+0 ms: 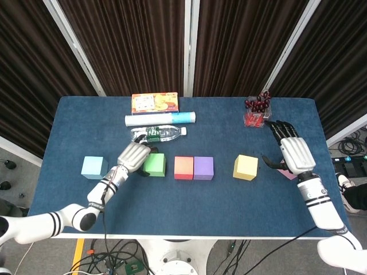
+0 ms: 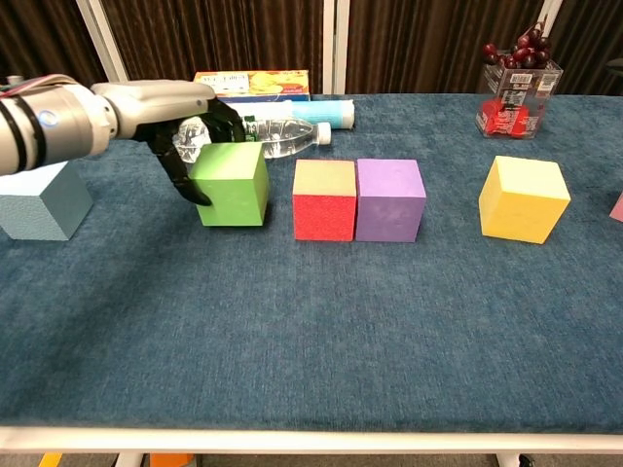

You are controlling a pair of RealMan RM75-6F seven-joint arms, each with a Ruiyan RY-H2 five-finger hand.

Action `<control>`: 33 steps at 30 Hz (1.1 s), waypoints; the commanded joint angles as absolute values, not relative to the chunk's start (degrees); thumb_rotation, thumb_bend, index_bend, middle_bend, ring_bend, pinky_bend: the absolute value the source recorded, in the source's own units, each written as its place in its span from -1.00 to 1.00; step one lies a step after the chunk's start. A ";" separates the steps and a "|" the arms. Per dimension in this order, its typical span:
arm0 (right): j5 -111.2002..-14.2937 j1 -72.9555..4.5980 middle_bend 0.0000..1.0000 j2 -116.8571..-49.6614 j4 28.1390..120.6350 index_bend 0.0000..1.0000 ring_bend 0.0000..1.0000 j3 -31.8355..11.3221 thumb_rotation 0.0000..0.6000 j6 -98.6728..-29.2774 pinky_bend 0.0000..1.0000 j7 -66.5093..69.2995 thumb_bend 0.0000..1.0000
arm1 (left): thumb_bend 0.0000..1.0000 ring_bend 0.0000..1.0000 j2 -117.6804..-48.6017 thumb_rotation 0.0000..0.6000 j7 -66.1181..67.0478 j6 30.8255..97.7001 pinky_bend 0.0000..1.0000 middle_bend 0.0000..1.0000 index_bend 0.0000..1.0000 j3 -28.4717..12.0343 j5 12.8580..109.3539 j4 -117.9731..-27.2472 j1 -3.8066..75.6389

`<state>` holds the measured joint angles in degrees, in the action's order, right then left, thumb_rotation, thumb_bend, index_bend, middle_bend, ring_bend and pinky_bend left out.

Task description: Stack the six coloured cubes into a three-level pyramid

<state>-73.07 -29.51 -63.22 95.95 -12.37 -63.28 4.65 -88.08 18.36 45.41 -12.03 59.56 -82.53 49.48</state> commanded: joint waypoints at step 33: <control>-73.21 -28.70 -0.81 -63.12 94.91 -1.00 -1.00 -12.44 1.00 -63.27 -1.00 5.99 -0.57 | -0.74 -0.45 -92.08 1.00 26.86 48.97 -0.92 -0.08 -0.23 -11.19 47.71 -83.64 55.40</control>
<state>-73.21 -28.70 -63.12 94.91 -12.44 -63.27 5.99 -92.04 26.82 48.94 -11.25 47.74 -83.68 55.38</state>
